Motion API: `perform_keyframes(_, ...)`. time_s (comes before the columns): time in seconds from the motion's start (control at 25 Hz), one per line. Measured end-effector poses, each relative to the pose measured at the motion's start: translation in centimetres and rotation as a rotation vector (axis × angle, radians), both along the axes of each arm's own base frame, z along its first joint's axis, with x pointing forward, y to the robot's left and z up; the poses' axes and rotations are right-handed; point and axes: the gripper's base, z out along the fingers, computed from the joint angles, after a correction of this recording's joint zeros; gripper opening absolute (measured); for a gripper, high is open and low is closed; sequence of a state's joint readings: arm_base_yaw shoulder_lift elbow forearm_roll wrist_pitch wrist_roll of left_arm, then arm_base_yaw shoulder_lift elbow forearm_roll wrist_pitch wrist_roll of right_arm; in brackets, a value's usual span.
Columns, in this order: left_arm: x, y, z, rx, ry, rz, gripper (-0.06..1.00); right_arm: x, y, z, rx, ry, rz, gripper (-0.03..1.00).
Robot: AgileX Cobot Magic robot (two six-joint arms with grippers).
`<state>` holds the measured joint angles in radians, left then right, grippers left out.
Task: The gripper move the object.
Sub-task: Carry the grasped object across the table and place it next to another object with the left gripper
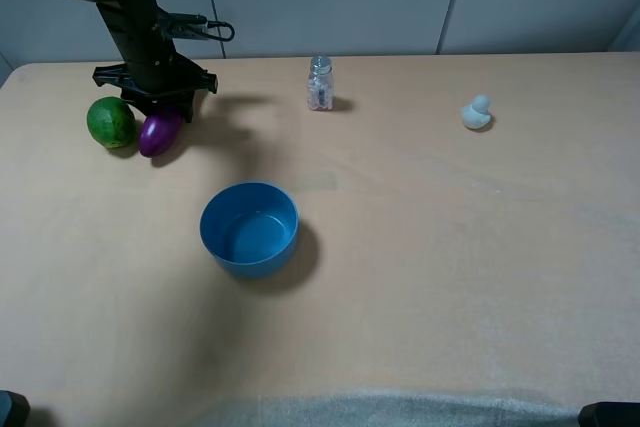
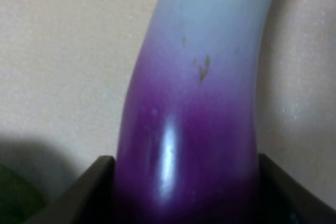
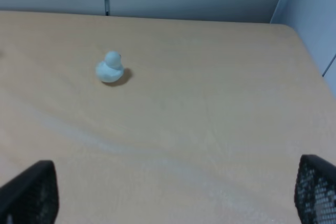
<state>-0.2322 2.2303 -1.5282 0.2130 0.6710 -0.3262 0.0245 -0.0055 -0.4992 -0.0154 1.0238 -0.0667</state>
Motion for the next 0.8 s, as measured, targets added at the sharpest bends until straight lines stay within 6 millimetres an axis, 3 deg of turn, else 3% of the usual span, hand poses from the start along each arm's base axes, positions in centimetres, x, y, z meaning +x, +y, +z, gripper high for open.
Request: perform_keyframes(0.8,0.03,-0.01,0.0,-0.001,-0.003,0.0,0.61,0.0,0.0,0.0,0.0,0.0,0.0,0.68)
